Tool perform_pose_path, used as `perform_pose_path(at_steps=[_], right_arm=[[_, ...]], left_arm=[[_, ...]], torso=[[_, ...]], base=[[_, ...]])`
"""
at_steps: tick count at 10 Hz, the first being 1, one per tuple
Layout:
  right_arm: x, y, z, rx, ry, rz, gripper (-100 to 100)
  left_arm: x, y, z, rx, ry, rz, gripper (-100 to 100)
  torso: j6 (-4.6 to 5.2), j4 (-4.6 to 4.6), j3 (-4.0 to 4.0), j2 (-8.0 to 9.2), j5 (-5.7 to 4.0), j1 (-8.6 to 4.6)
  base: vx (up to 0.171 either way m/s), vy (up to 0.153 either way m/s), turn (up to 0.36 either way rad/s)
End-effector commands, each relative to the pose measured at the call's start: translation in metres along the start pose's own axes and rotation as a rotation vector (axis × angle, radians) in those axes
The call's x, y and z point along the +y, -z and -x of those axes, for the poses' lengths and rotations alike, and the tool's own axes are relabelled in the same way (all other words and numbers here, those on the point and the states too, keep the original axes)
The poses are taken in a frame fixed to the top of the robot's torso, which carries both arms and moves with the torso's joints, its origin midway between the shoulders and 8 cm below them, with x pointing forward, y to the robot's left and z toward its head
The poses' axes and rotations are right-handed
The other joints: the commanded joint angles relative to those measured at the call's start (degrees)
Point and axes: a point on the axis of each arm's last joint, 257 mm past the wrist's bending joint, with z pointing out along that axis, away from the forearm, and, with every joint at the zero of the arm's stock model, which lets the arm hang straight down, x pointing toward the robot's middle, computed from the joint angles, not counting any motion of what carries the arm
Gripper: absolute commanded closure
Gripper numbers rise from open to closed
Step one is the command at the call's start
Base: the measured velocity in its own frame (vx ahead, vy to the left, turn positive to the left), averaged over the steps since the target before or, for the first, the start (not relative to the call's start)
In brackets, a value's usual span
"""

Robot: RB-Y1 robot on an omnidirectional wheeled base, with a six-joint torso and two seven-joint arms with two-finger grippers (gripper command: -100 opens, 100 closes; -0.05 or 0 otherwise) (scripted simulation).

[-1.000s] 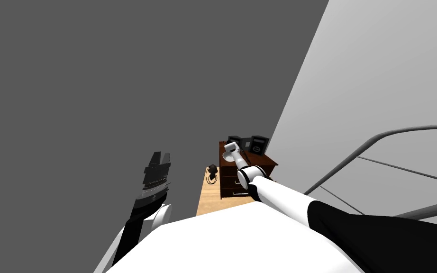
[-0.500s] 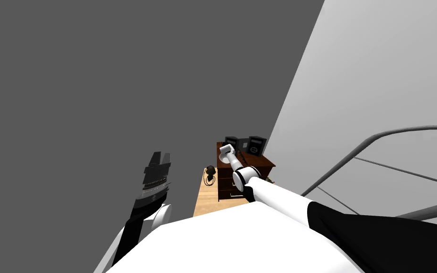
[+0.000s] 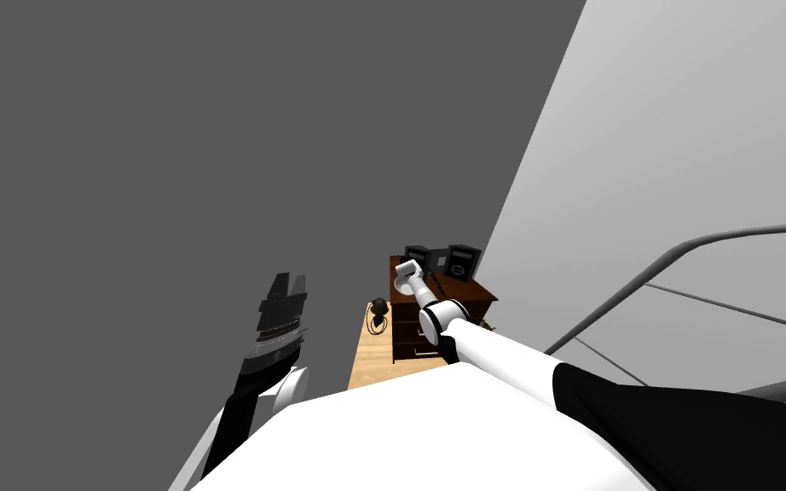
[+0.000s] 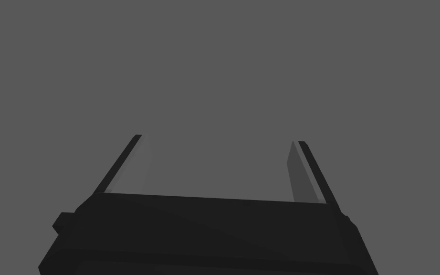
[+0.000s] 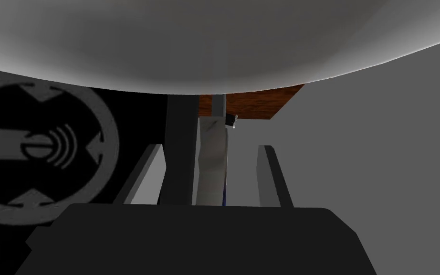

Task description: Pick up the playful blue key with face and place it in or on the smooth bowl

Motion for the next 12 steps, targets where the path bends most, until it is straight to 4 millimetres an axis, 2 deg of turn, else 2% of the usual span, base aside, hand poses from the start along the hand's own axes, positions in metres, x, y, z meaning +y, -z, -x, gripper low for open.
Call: perform_pose_path(at_steps=[1,4,5,6,7,8,9,10,11,12], right_arm=[[0.000,0.000,0.000,0.000,0.000,0.000,100],[0.000,0.000,0.000,-0.001,-0.001,0.001,100],[0.001,0.000,0.000,-0.001,-0.001,0.001,0],[0.001,0.000,0.000,-0.001,-0.001,0.001,100],[0.001,0.000,0.000,-0.001,-0.001,0.001,0],[-0.019,0.000,0.011,-0.014,-0.002,-0.027,100],[-0.033,-0.001,0.017,-0.022,-0.002,-0.048,100],[-0.033,-0.001,0.017,-0.022,-0.002,-0.048,100],[-0.064,0.001,0.032,-0.039,-0.006,-0.095,100],[-0.079,0.002,0.040,-0.048,-0.008,-0.118,100]], left_arm=[[0.000,0.000,0.000,0.000,0.000,0.000,0],[0.000,0.000,0.000,0.000,0.000,0.000,0],[0.000,0.000,0.000,0.000,0.000,0.000,0],[0.000,0.000,0.000,0.000,0.000,0.000,0],[0.000,0.000,0.000,0.000,0.000,0.000,0],[0.000,0.000,0.000,0.000,0.000,0.000,0],[0.000,0.000,0.000,0.000,0.000,0.000,0],[0.000,0.000,0.000,0.000,0.000,0.000,0],[0.000,0.000,0.000,0.000,0.000,0.000,0],[0.000,0.000,0.000,0.000,0.000,0.000,0]], torso=[[0.00,0.00,0.00,0.00,0.00,0.00],[0.01,0.00,0.01,0.03,0.02,0.02],[0.02,0.00,0.01,0.03,0.02,0.01],[0.02,0.00,0.01,0.03,0.02,0.01],[0.03,0.00,0.01,0.03,0.02,0.01],[0.03,0.00,0.01,0.03,0.02,0.01],[0.08,0.03,0.12,0.24,0.04,0.04],[0.19,0.12,0.31,0.53,0.08,0.04],[0.27,0.13,0.36,0.62,0.08,0.00],[0.44,0.19,0.49,0.83,0.11,-0.05]], base=[[0.000,0.000,0.000],[0.000,0.000,0.000],[0.000,0.000,0.000],[0.000,0.000,0.000],[0.000,0.000,0.000],[-0.068,0.024,0.046],[-0.136,0.041,0.050],[-0.105,0.039,0.003],[-0.141,0.057,0.041],[-0.180,0.016,0.028]])
